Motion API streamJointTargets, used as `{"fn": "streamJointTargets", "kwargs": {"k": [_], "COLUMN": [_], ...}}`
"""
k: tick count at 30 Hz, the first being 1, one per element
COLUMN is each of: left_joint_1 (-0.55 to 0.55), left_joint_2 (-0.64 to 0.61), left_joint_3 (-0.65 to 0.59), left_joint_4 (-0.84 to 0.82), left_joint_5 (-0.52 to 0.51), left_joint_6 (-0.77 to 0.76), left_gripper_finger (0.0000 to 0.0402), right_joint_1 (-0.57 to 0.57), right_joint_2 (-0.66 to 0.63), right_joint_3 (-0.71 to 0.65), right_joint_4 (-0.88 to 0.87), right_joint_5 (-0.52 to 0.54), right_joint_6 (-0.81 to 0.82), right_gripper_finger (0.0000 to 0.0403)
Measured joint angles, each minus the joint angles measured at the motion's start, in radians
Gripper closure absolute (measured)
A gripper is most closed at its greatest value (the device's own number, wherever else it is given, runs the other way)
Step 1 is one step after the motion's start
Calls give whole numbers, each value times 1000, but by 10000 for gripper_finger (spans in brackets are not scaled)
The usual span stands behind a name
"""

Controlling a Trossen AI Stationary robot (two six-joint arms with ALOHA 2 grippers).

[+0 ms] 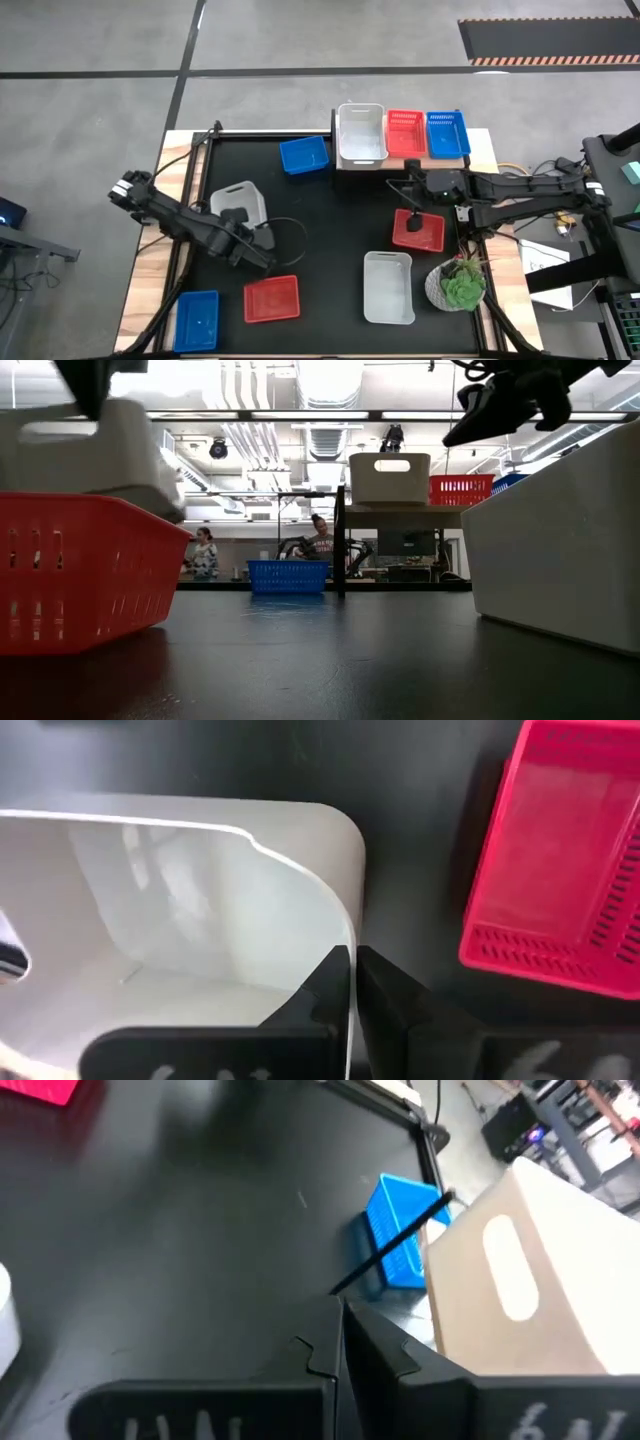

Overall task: Stack baskets on shelf by color
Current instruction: Stack the top gray bin on top of the gray bin on the shelf

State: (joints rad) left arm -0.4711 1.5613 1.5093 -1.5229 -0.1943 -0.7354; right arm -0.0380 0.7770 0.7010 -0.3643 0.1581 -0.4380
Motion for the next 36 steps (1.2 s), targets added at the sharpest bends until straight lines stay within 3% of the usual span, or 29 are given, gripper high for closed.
{"fn": "streamJointTargets", "kwargs": {"k": [11,17,22,26,30,36], "left_joint_1": [5,7,24,80,166,332], "left_joint_2": [172,195,190,182,182,186], "left_joint_3": [396,575,602,587,576,552], "left_joint_4": [-48,-31,163,355,467,615], "left_joint_5": [-152,-384,-565,-564,-550,-320], "left_joint_6": [194,338,654,906,1056,1110], "left_gripper_finger": [401,401,401,401,402,402], "right_joint_1": [0,0,0,0,0,0], "right_joint_2": [-57,-55,-55,-56,-56,-57], "right_joint_3": [0,-5,-7,-14,-20,-21], "right_joint_4": [-52,-55,-54,-54,-58,-75], "right_joint_5": [-1,-1,-2,-3,-5,-4], "right_joint_6": [59,61,63,64,64,61], "right_gripper_finger": [394,394,394,394,394,394]}}
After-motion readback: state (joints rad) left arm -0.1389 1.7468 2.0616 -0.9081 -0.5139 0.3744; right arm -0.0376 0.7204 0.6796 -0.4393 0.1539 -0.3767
